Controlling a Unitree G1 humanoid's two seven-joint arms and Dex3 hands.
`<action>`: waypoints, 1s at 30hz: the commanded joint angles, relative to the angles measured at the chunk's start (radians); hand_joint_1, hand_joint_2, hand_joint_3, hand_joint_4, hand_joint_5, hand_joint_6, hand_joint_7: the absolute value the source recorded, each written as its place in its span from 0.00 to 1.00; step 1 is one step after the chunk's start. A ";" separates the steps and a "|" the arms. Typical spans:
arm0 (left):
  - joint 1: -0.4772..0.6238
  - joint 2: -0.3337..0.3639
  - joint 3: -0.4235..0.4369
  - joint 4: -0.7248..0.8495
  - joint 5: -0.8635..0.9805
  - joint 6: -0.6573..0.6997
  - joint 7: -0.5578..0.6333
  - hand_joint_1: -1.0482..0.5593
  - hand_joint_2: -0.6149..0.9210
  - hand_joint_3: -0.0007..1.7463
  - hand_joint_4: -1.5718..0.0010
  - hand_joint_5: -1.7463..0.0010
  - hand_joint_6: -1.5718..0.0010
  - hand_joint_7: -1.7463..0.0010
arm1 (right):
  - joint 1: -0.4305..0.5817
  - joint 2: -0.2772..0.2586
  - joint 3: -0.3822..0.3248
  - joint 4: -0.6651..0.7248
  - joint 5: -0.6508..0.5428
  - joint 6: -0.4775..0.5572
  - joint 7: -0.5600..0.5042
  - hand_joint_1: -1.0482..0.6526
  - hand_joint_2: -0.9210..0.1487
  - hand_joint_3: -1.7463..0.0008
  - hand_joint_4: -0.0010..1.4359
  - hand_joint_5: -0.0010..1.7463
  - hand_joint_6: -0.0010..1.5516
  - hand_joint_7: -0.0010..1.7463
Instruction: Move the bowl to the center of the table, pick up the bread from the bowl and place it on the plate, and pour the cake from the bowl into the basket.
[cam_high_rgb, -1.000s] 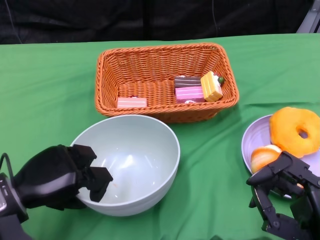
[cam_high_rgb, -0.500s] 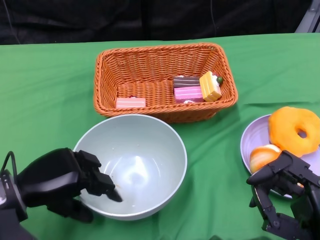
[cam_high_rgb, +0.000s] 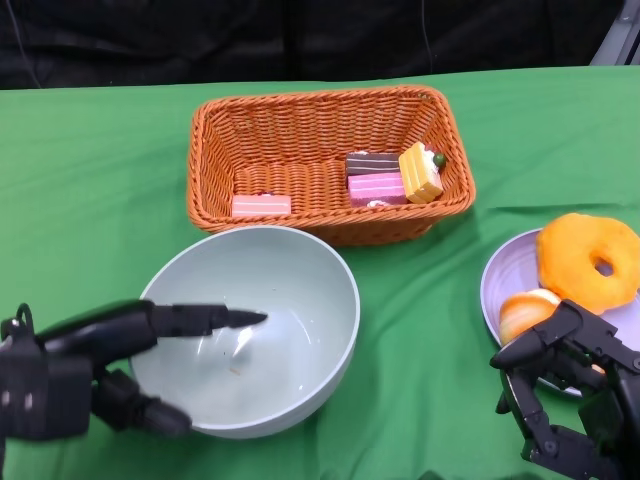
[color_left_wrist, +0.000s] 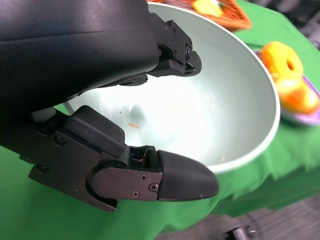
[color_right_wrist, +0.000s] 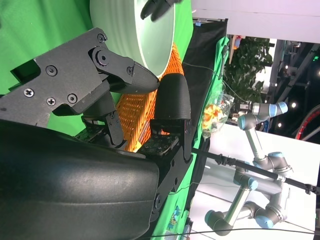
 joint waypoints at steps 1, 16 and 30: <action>-0.113 0.027 0.568 0.288 -0.288 0.355 -0.530 0.28 1.00 0.14 0.62 0.88 0.68 0.94 | 0.007 -0.012 -0.011 -0.006 0.010 0.008 0.000 0.56 0.31 0.44 0.47 0.93 0.40 0.80; 0.002 -0.041 0.803 0.292 -0.405 0.150 -0.556 0.61 0.89 0.54 0.53 0.00 0.59 0.07 | -0.039 -0.016 0.006 0.022 0.049 0.005 0.059 0.54 0.30 0.46 0.49 0.93 0.43 0.78; 0.165 -0.040 0.857 0.292 -0.104 -0.221 -0.380 0.63 0.85 0.58 0.57 0.00 0.59 0.10 | -0.094 -0.019 0.070 -0.015 0.054 0.129 0.107 0.51 0.24 0.56 0.48 0.91 0.42 0.75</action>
